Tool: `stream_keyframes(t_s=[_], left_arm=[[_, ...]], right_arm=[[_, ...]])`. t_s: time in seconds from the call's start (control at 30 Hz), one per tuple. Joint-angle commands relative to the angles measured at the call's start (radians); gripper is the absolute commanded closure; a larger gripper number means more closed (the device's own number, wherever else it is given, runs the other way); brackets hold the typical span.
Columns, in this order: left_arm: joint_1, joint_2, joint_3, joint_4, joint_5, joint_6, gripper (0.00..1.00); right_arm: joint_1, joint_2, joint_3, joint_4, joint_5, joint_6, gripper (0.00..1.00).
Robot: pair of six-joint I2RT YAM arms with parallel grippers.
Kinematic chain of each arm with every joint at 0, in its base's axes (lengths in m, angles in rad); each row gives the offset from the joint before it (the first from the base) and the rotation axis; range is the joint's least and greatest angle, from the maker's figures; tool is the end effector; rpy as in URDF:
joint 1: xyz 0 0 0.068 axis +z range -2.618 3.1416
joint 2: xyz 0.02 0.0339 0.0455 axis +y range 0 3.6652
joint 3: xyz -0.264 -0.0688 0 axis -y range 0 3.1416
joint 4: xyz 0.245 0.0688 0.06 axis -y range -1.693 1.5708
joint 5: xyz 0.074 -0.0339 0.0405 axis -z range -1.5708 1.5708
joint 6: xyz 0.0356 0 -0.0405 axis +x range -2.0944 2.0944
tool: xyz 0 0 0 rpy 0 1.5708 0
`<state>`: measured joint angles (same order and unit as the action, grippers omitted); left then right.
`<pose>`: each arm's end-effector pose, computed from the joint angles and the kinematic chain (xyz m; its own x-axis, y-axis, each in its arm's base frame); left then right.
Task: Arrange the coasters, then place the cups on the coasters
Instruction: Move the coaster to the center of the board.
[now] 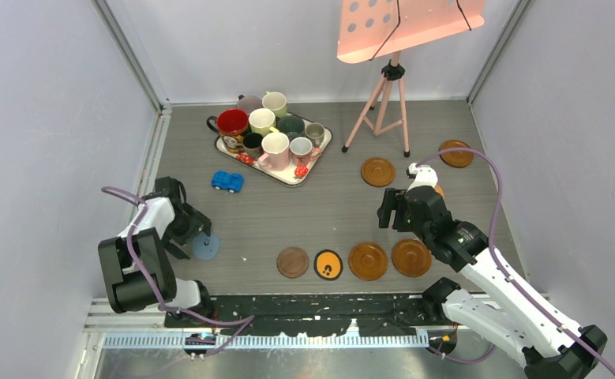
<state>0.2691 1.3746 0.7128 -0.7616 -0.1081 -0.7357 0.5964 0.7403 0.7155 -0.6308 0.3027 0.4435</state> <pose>0.2060 0.0608 0.1610 -0.5193 -0.8353 -0.1805 -0.8472 0.5309 -0.0194 0.1359 0.0795 0.2796 -0.6018 0.0865 -0.7940 -0.0912 0.9802 0.1760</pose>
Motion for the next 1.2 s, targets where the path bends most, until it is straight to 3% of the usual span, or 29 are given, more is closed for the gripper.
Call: stream_keyframes(t_s=[0.0,0.3,0.5,0.67,1.17], left_arm=[[0.001,0.048,-0.008,0.047,0.089,0.014,0.11],[-0.038,0.028,-0.010,0.034,0.133,0.011,0.13],[-0.100,0.008,0.015,-0.005,0.069,0.012,0.12],[-0.127,-0.022,0.013,0.011,0.135,0.011,0.18],[-0.385,0.054,0.052,0.054,0.182,-0.080,0.20]], right_arm=[[0.002,-0.004,0.027,0.051,0.022,-0.019,0.22],[0.002,0.002,0.036,0.059,0.020,-0.024,0.22],[0.002,0.008,0.034,0.065,-0.004,-0.020,0.22],[0.002,-0.012,0.025,0.065,-0.001,-0.022,0.22],[0.002,-0.083,0.004,0.034,-0.001,0.016,0.22]])
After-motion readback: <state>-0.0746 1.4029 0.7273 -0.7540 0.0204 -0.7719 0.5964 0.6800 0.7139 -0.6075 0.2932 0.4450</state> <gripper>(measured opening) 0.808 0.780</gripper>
